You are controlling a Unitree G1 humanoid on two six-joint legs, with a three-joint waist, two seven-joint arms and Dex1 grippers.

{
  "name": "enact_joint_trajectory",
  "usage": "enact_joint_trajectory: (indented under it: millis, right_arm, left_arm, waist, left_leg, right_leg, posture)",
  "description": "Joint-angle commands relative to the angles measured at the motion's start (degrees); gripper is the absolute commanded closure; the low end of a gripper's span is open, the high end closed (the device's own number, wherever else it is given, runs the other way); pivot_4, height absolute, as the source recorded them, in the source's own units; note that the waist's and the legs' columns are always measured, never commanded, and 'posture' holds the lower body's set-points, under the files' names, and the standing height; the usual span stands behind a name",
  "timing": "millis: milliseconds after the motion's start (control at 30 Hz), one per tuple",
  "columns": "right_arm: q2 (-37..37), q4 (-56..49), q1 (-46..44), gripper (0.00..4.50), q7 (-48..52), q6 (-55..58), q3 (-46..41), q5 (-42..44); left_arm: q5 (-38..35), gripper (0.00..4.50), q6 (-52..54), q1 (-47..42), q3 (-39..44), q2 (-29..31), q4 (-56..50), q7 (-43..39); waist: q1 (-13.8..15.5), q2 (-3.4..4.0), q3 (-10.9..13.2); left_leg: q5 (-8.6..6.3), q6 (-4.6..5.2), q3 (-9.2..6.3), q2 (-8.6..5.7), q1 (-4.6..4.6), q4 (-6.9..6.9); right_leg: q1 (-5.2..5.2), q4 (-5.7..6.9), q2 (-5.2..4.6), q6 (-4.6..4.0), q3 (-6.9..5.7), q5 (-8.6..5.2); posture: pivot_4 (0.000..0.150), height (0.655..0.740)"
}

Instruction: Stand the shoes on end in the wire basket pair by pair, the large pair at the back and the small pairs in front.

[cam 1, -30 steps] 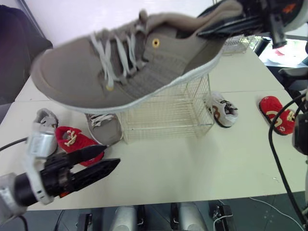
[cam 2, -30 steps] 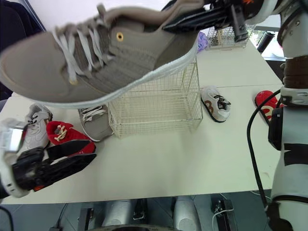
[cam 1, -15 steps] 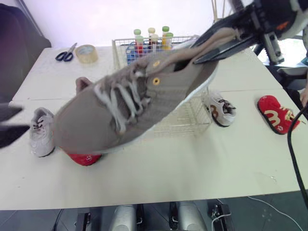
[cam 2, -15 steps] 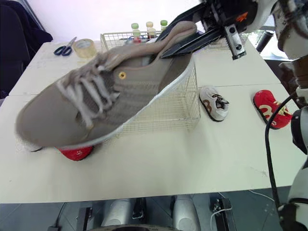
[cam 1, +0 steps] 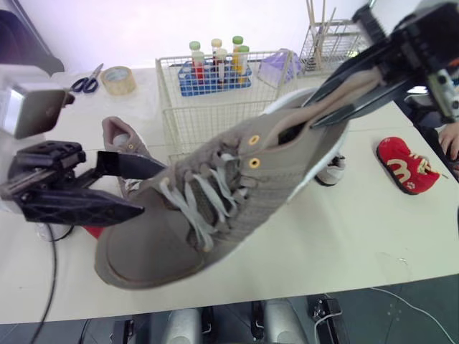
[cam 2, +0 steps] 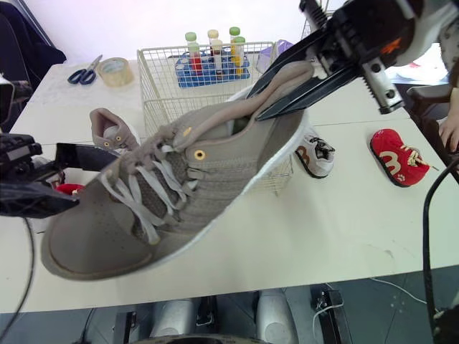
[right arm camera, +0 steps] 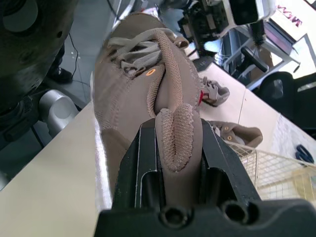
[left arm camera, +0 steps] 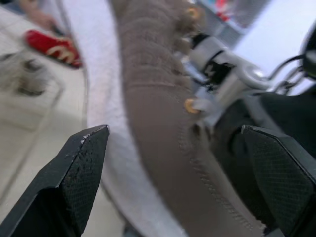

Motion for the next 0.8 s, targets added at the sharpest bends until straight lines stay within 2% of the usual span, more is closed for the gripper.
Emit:
enact_joint_trajectory:
  millis: [33, 133, 300, 367, 567, 800]
  right_arm:
    - [-1.8, 0.2, -2.8, 4.23, 0.1, -2.4, -1.3, 2.6]
    - [-3.2, 0.1, -2.7, 4.23, 0.1, -3.0, -1.9, 4.4]
    - [-5.2, 0.1, -1.8, 4.23, 0.1, -4.3, -3.0, 6.4]
    - [-3.3, -0.2, -3.0, 4.23, 0.1, -3.8, -2.1, 5.6]
    - [-0.6, 0.1, -4.5, 4.23, 0.1, -3.0, -0.3, 4.0]
    - [0.0, 0.8, -4.9, 4.23, 0.1, -3.1, 0.2, 3.9]
  left_arm:
    - [2.6, 0.00, 9.0, -10.9, -7.4, -6.7, 0.7, 1.6]
    - [6.0, 0.00, 14.7, -17.8, -11.3, -13.8, 1.2, 2.0]
    - [14.2, 0.00, 19.6, -21.2, -13.2, -21.4, 4.5, 5.1]
    - [17.3, 0.00, 19.9, -22.2, -12.0, -23.1, 6.7, 4.0]
    - [21.5, 0.00, 22.3, -25.8, -7.4, -23.9, 11.4, 1.1]
    - [27.8, 0.00, 23.6, -28.8, -5.6, -23.5, 14.3, -3.5]
  waist:
    - [0.6, -0.06, 0.0]
    - [1.0, -0.09, 0.1]
    - [1.0, -0.15, 0.1]
    - [0.9, -0.17, 0.1]
    - [0.8, -0.15, 0.1]
    - [1.0, -0.17, 0.1]
  left_leg:
    - [0.01, 0.00, -0.02, 0.00, 0.00, 0.09]
    - [-0.04, 0.08, -0.11, 0.01, -0.19, 0.43]
    - [-0.15, 0.28, -0.17, 0.00, -0.44, 0.72]
    - [-0.15, 0.28, -0.19, -0.01, -0.44, 0.76]
    - [-0.15, 0.27, -0.19, 0.03, -0.45, 0.74]
    - [-0.15, 0.27, -0.26, -0.01, -0.50, 0.85]
  right_leg:
    - [0.00, 0.07, 0.00, 0.01, -0.01, 0.00]
    - [0.00, 0.15, -0.01, 0.04, -0.04, 0.02]
    - [-0.01, 0.07, -0.05, 0.19, -0.08, 0.10]
    - [0.01, 0.07, -0.06, 0.20, -0.09, 0.11]
    - [-0.03, 0.07, -0.03, 0.22, -0.13, 0.11]
    - [0.08, 0.02, -0.06, 0.29, -0.17, 0.16]
  posture:
    - [0.150, 0.7400]
    - [0.150, 0.7400]
    - [0.150, 0.7400]
    - [0.150, 0.7400]
    - [0.150, 0.7400]
    - [0.150, 0.7400]
